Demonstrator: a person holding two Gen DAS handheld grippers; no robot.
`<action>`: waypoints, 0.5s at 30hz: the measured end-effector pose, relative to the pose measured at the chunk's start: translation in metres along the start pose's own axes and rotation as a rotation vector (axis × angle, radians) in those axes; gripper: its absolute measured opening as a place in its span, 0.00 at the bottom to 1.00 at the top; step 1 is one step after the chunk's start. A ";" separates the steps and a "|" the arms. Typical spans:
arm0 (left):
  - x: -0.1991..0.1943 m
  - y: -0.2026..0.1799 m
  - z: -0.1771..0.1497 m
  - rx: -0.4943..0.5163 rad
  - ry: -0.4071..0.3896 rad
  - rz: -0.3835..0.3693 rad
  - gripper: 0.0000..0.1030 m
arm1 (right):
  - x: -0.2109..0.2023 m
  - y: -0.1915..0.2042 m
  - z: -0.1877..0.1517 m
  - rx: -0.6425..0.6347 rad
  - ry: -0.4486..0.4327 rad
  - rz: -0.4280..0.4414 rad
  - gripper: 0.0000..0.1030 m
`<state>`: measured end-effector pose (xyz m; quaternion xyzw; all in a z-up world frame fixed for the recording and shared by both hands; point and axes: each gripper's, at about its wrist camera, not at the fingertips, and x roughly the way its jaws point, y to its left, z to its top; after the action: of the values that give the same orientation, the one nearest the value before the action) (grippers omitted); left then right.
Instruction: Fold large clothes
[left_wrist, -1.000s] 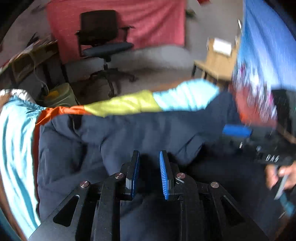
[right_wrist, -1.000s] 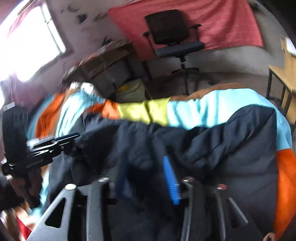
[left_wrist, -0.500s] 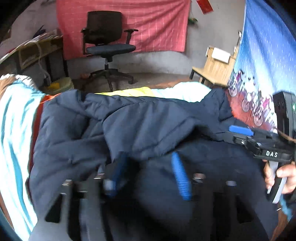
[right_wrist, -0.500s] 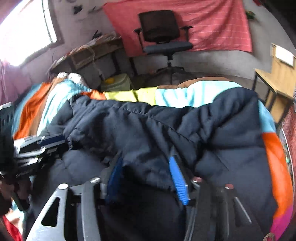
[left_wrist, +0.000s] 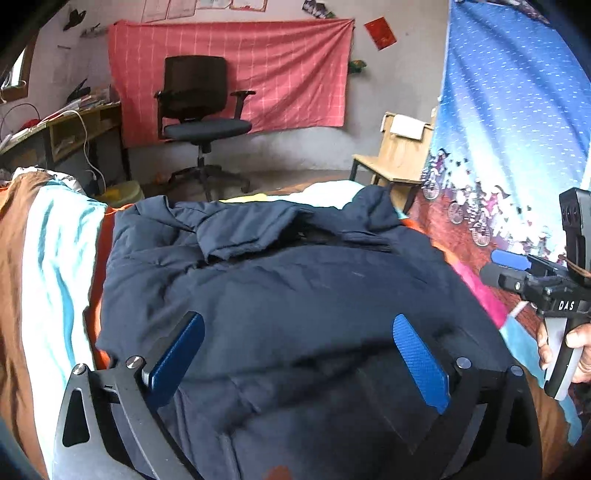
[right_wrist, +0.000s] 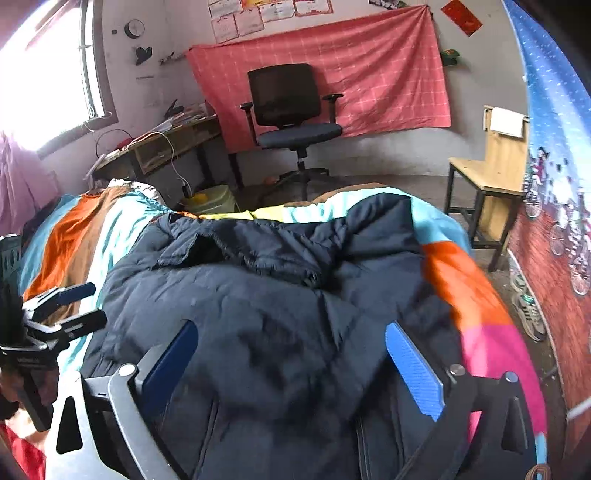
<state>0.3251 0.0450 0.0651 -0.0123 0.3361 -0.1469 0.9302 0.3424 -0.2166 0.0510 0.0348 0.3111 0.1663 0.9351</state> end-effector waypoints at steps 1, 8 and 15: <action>-0.006 -0.005 -0.004 0.001 -0.002 -0.010 0.98 | -0.010 0.002 -0.007 -0.010 0.005 -0.007 1.00; -0.035 -0.027 -0.043 0.010 0.024 -0.047 0.98 | -0.051 0.010 -0.042 -0.107 0.052 -0.039 1.00; -0.046 -0.040 -0.106 0.076 0.133 0.032 0.98 | -0.068 0.027 -0.095 -0.313 0.143 -0.037 1.00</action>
<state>0.2146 0.0280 0.0167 0.0380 0.3914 -0.1452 0.9079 0.2278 -0.2174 0.0179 -0.1287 0.3479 0.1977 0.9074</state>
